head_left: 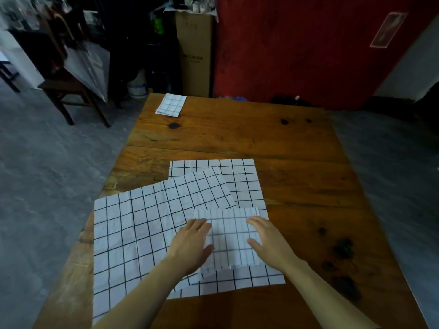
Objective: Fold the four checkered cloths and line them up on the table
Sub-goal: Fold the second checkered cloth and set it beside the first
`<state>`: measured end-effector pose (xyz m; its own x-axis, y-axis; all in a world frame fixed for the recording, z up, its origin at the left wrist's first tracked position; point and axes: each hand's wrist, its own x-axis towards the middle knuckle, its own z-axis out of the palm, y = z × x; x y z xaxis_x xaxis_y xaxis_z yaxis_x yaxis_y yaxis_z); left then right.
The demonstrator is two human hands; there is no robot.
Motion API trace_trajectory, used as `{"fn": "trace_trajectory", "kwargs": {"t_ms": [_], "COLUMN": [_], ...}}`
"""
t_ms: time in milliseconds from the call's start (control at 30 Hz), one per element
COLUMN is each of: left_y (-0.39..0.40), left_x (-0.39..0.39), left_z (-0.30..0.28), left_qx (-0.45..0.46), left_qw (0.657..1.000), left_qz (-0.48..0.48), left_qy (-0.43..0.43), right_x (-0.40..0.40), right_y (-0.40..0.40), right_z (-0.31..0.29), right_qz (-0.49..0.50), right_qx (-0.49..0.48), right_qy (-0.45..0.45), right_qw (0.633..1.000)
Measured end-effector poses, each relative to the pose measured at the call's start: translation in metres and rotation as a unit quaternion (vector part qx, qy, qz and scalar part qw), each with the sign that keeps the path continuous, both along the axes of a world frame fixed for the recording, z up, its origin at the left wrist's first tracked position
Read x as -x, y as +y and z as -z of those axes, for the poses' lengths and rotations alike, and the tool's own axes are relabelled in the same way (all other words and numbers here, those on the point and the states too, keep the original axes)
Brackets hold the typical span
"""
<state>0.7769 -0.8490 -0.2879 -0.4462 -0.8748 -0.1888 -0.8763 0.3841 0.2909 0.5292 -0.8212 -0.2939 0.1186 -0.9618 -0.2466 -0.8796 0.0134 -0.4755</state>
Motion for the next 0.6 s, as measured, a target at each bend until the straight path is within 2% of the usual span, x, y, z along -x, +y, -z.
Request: {"fn": "trace_trajectory", "kwargs": {"t_ms": [200,333,400,467,600], "left_y": [-0.024,-0.040,-0.043,-0.047,-0.045], "left_x": [0.043,0.059,0.060,0.056,0.033], "left_z": [0.018,0.034,0.047,0.066,0.092], "left_qx": [-0.001,-0.025,-0.027,0.011,-0.014], "left_qw": [0.998,0.995,0.995,0.997,0.997], "left_qz": [-0.007,0.022,0.037,0.048,0.019], "left_qy": [-0.055,-0.094,-0.091,-0.067,-0.076], "right_x": [-0.030,-0.034,-0.031,-0.026,-0.004], "right_y": [-0.038,-0.057,-0.061,-0.060,-0.056], "right_z": [0.023,0.046,0.061,0.073,0.088], "right_qz": [-0.047,-0.107,-0.127,-0.127,-0.124], "right_qx": [0.027,0.014,0.036,0.011,0.023], "right_qy": [0.044,0.093,0.129,0.144,0.160], "right_qw": [0.998,0.990,0.983,0.981,0.979]}}
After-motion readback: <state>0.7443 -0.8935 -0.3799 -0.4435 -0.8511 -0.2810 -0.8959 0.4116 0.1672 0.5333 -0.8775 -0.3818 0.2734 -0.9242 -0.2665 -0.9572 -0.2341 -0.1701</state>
